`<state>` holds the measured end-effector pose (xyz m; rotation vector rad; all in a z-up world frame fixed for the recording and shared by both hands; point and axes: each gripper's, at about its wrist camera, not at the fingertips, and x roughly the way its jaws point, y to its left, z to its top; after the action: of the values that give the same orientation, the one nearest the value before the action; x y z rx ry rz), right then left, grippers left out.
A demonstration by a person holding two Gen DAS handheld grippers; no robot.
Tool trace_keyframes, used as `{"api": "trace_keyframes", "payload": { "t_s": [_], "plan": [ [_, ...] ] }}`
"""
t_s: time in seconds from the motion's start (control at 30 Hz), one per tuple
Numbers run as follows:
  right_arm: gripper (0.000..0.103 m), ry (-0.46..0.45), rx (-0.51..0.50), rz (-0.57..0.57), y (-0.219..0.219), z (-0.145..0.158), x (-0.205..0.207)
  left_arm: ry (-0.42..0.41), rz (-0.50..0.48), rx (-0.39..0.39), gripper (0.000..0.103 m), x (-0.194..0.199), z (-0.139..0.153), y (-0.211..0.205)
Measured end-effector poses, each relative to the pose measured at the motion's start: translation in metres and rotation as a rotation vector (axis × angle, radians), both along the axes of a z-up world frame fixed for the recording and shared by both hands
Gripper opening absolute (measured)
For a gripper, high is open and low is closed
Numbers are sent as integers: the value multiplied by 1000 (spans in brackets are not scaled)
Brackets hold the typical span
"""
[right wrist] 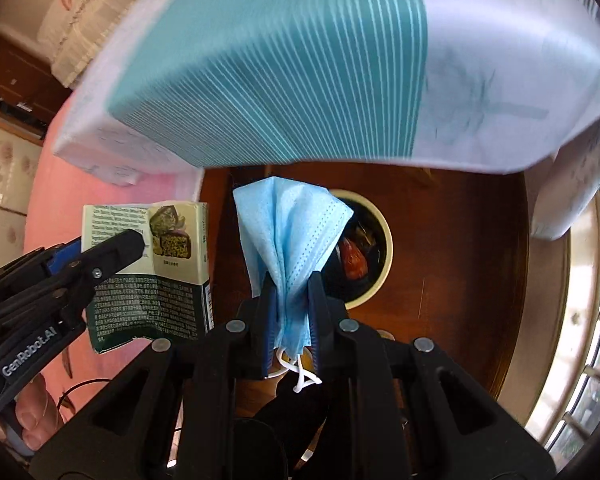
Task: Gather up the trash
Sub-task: 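Move both tools over the bin and open them to drop box and mask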
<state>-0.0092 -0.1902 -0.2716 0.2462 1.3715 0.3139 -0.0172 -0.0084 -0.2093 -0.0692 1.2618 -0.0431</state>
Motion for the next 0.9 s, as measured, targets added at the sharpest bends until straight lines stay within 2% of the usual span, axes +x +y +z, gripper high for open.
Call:
{"api": "trace_keyframes", "payload": {
  "t_s": [0.17,0.3,0.43,0.5,0.53,0.6,0.67,0.73,0.8,0.9],
  "plan": [
    [12,43,-15,-53,7,-96,6,42,-27,3,26,8,-95,-1],
    [12,54,-26,-84,12,-171,14,57,-45,51,26,19,-171,-5],
    [12,65,-32,-112,13,-228,22,51,-51,94,26,31,-228,-6],
    [13,72,-22,-132,13,-252,26,50,-47,104,26,39,-247,-7],
    [16,72,-26,-141,16,-258,30,51,-42,106,27,43,-256,-7],
    [41,78,-31,-153,16,-272,33,54,-35,110,39,49,-267,-5],
    [50,83,-14,-164,14,-277,36,44,-22,118,74,51,-272,-2],
    [53,80,-7,-175,9,-278,39,20,-2,125,87,51,-271,1],
    [62,66,-7,-177,6,-274,38,17,9,131,87,49,-271,7],
    [63,47,-21,-175,3,-260,35,22,25,135,87,45,-263,16]
  ]
}}
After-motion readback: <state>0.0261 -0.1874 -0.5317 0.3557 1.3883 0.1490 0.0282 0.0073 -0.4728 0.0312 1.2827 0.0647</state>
